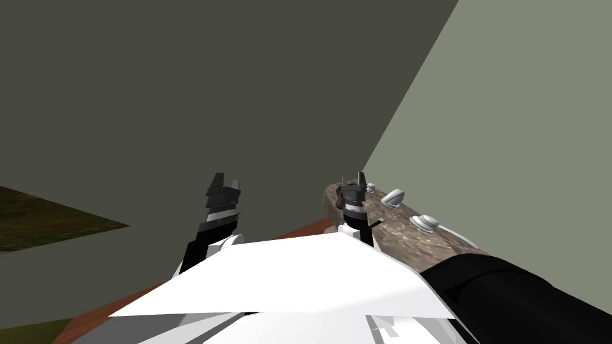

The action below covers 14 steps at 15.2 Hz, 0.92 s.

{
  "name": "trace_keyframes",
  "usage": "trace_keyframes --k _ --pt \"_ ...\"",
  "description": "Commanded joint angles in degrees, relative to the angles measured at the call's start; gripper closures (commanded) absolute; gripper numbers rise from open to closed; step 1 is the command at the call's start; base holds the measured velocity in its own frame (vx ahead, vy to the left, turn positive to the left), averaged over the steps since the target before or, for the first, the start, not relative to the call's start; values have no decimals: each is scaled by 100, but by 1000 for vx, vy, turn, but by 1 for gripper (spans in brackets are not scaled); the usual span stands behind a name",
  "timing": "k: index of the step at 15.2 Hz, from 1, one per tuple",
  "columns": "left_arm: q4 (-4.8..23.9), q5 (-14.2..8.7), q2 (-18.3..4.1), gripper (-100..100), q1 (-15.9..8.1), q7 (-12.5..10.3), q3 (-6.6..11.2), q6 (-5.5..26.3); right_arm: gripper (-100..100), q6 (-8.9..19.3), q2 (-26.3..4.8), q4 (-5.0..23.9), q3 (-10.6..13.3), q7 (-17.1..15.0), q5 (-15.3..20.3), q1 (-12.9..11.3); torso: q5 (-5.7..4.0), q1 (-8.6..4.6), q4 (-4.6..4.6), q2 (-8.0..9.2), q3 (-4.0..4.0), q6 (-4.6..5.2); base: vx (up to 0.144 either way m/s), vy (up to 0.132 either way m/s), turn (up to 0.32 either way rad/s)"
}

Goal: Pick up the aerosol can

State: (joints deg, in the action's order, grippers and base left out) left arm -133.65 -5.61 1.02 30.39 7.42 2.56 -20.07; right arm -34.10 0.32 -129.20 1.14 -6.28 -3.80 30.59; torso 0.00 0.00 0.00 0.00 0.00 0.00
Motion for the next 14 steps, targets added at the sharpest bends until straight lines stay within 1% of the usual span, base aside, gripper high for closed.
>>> trace_keyframes --k 1,2,3,4,5,6,7,8,9,10,11,12,13,14 --pt "0 0 0 0 0 0 0 0 -100 -35 -230 47 -11 31 47 -33 0 0 0 0 0 0 0 0 0" --pt "0 0 0 0 0 0 0 0 -100 -70 -367 94 -21 63 95 -66 0 -2 0 1 0 0 -13 -4 11" --pt "0 0 0 0 0 0 0 0 -100 -70 -411 94 -21 63 95 -66 -1 -4 0 3 1 0 -15 -7 8" --pt "0 0 0 0 0 0 0 0 -100 -117 -598 156 -35 105 159 -109 -1 -5 1 4 2 0 -18 -10 9" --pt "0 0 0 0 0 0 0 0 -100 -117 -617 156 -35 105 159 -109 -1 -7 1 6 3 0 -17 -10 7" --pt "0 0 0 0 0 0 0 0 -100 -175 -811 232 -52 156 237 -162 -1 -7 1 6 4 0 -17 -12 11" --pt "0 0 0 0 0 0 0 0 -100 -175 -844 232 -52 156 237 -162 -2 -8 1 7 4 0 -16 -11 10" --pt "0 0 0 0 0 0 0 0 -100 -243 -1027 322 -70 217 329 -224 -2 -8 1 7 4 0 -22 -11 15" --pt "0 0 0 0 0 0 0 0 -100 -243 -1089 322 -70 217 329 -224 -2 -8 2 8 4 -1 -22 -9 14" --pt "0 0 0 0 0 0 0 0 -100 -321 -1259 423 -91 286 434 -294 -2 -8 2 8 5 0 -23 -10 14" --pt "0 0 0 0 0 0 0 0 -100 -321 -1352 423 -91 286 434 -294 -2 -8 2 8 5 -1 -23 -10 15" --pt "0 0 0 0 0 0 0 0 -100 -408 -1508 536 -114 363 551 -372 -2 -8 2 9 5 0 -26 -11 17" --pt "0 0 0 0 0 0 0 0 -100 -408 -1630 536 -114 363 551 -372 -2 -9 2 10 5 -1 -26 -10 18" --pt "0 0 0 0 0 0 0 0 -100 -504 -1770 659 -138 448 679 -456 -2 -8 2 10 6 0 -29 -12 21"
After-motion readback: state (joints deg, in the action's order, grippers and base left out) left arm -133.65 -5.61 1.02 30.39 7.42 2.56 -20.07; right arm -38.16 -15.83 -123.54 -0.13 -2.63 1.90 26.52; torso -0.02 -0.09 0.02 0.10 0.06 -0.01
